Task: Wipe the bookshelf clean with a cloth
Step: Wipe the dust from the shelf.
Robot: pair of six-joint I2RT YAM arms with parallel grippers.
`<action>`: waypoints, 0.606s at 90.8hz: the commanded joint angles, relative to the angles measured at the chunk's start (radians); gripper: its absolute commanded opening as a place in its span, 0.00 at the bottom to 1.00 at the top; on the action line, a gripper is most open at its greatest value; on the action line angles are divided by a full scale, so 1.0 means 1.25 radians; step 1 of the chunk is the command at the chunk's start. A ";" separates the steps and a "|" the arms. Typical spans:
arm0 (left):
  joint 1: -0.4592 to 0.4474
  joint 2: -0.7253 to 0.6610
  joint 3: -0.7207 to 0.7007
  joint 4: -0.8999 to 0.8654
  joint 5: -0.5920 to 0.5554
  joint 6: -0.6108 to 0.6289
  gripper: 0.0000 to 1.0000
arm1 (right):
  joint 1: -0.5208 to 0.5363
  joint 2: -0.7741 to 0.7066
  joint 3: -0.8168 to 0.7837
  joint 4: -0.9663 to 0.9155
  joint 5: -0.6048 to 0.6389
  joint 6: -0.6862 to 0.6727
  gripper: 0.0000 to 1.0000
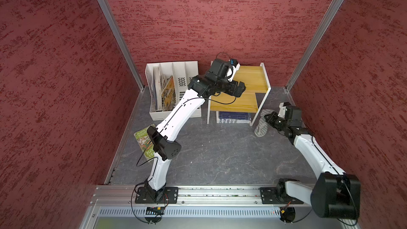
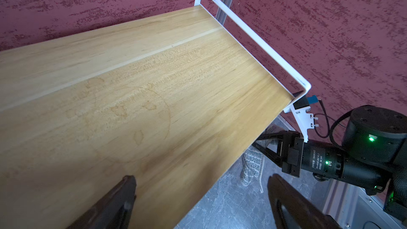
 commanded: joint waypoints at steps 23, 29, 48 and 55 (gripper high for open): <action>0.134 -0.180 -0.068 -0.011 0.048 -0.060 0.96 | 0.052 -0.324 -0.088 -0.166 0.041 -0.060 0.00; 0.165 -0.209 -0.128 0.019 0.058 -0.085 0.96 | 0.083 -0.340 -0.087 -0.171 0.057 -0.075 0.00; 0.243 -0.199 -0.201 0.058 0.144 -0.158 0.93 | 0.251 -0.312 -0.058 -0.128 0.180 -0.129 0.00; 0.245 -0.183 -0.215 0.083 0.182 -0.175 0.92 | 0.327 -0.279 -0.044 -0.094 0.261 -0.163 0.00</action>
